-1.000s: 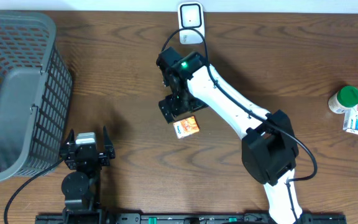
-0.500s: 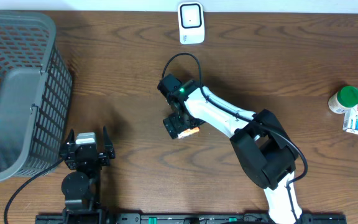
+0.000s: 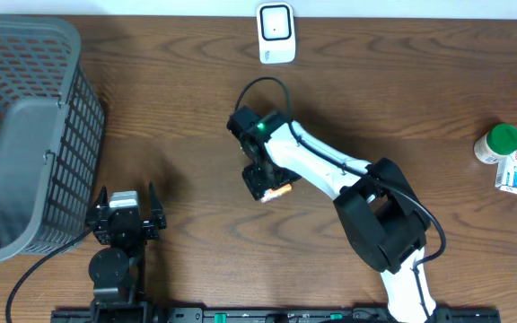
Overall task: Scan the item barcode
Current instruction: 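Reach the right gripper to the small orange box and grasp it, then lift the orange box and hold it in front of the scanner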
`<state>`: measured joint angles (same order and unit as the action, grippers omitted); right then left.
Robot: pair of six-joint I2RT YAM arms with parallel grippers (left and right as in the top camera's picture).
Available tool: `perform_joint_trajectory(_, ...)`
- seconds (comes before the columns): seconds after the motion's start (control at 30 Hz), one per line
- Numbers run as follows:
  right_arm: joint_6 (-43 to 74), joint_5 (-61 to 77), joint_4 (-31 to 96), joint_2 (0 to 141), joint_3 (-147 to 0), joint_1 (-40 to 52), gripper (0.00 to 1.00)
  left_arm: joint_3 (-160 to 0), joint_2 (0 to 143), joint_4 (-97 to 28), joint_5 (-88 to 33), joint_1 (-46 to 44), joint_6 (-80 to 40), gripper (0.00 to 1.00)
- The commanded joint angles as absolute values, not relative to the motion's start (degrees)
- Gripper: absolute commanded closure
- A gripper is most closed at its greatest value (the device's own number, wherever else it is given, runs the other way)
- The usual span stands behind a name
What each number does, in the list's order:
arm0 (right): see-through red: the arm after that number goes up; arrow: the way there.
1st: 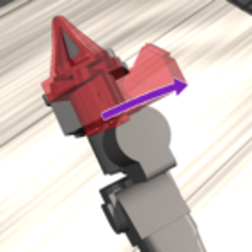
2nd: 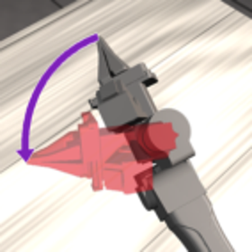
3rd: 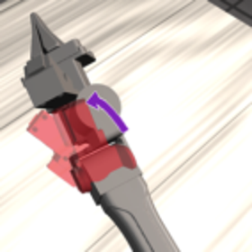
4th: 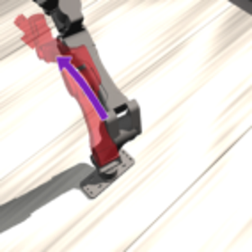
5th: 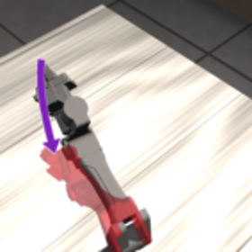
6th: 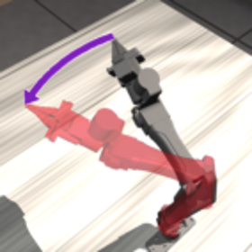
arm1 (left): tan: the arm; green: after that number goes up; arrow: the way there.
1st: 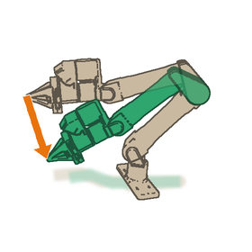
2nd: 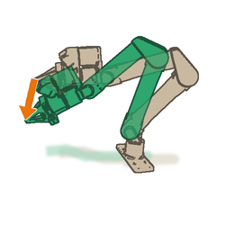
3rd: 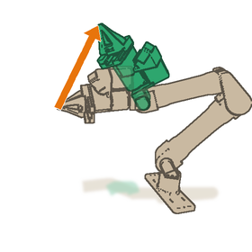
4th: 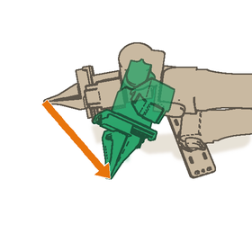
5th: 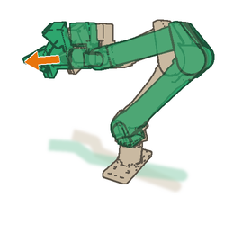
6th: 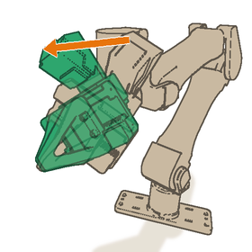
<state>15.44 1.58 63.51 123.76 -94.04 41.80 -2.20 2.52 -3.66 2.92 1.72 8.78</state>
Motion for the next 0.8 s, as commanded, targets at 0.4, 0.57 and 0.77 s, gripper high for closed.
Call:
perform_joint_trajectory(0.4,12.6,17.61,84.95,124.42,-109.3,32.99,0.35,-0.97,2.37,-5.48,3.44,1.54,8.25,0.16)
perform_joint_trajectory(0.57,12.53,20.23,87.22,124.51,-109.3,28.99,0.34,-0.97,2.37,-5.48,3.44,1.54,8.25,0.16)
perform_joint_trajectory(0.77,11.68,20.29,90.28,126.21,-108.95,26.15,0.34,-0.97,2.37,-5.48,3.44,1.54,8.25,0.16)
